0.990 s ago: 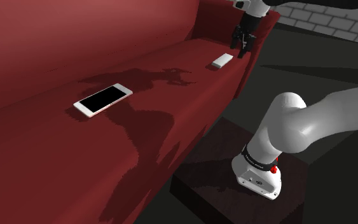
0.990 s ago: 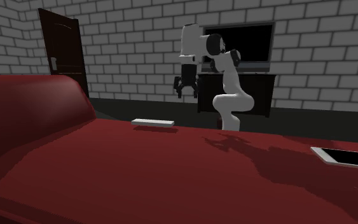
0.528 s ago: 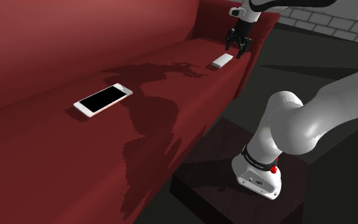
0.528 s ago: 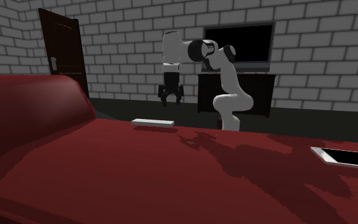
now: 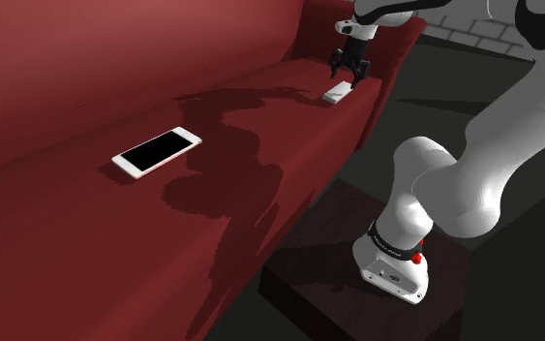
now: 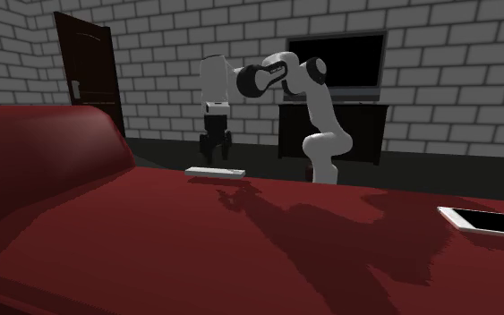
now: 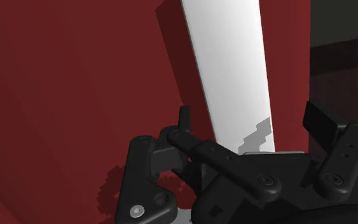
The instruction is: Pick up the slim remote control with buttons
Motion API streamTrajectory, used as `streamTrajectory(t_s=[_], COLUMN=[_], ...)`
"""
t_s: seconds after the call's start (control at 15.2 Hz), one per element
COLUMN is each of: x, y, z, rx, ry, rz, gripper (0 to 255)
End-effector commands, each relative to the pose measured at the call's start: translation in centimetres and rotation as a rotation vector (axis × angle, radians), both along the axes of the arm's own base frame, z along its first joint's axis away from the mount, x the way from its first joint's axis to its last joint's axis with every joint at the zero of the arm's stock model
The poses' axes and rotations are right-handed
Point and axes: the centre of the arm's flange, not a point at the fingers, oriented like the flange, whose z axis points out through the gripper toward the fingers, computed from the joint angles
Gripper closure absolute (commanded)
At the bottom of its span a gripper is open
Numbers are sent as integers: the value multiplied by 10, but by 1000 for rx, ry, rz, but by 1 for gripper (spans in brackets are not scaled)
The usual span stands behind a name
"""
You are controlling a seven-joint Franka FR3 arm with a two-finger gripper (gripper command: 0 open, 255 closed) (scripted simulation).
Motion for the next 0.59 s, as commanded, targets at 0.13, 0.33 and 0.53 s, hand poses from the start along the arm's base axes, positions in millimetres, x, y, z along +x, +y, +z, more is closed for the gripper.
streamTrajectory(t_s=[0.13,0.33,0.53], x=[3,3,3], y=[-5,-5,-5], z=[-20,-36,-39], rx=[-3,-3,-3], ry=[1,1,1], rz=[24,24,24], gripper=[0,0,255])
